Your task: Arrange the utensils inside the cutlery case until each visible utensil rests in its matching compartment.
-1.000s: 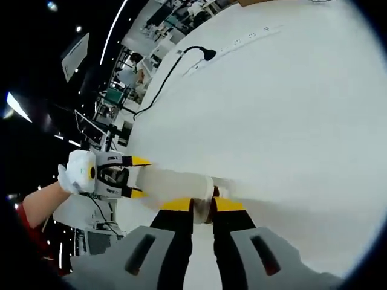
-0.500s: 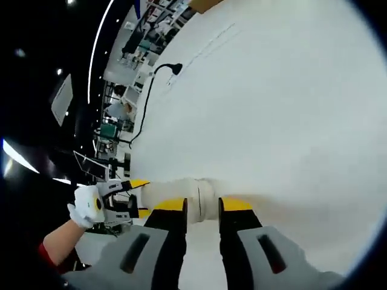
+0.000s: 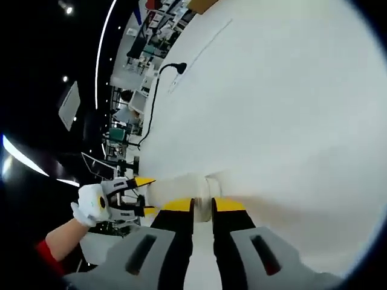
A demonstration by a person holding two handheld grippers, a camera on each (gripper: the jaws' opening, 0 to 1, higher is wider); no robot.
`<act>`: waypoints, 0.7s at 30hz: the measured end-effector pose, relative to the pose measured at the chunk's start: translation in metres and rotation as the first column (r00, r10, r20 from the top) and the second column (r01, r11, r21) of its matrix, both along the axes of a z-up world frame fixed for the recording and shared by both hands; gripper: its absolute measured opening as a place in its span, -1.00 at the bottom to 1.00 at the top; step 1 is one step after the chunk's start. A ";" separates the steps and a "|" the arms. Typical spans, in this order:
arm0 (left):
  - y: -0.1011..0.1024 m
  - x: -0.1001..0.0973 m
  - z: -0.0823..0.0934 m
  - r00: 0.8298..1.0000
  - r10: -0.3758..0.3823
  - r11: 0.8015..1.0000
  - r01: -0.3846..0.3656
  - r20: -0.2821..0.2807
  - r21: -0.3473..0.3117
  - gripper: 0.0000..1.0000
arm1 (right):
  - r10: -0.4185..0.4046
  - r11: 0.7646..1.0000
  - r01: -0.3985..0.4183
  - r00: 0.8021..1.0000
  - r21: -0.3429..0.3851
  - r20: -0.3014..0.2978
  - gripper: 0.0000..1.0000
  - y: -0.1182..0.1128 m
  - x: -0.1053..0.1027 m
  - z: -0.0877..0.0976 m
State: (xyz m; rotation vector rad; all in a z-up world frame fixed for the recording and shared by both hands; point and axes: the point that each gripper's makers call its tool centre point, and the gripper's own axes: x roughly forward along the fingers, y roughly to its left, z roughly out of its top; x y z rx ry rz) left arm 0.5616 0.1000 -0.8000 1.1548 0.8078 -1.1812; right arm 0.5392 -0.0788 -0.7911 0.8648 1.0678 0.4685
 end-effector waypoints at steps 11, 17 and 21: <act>0.002 0.001 -0.003 0.997 -0.031 1.000 0.031 0.066 0.008 -0.20 | 0.217 0.957 -0.179 0.963 -0.227 0.157 -0.87 0.011 -0.016 0.004; 0.005 0.000 -0.001 0.999 0.012 1.000 -0.012 0.051 0.001 -0.20 | 0.257 0.945 -0.209 0.950 -0.252 0.176 -0.82 0.017 -0.025 0.006; 0.004 0.000 -0.002 0.999 -0.001 1.000 0.001 0.052 -0.003 -0.20 | 0.486 0.818 -0.288 0.810 -0.498 0.329 -0.35 0.013 -0.010 0.013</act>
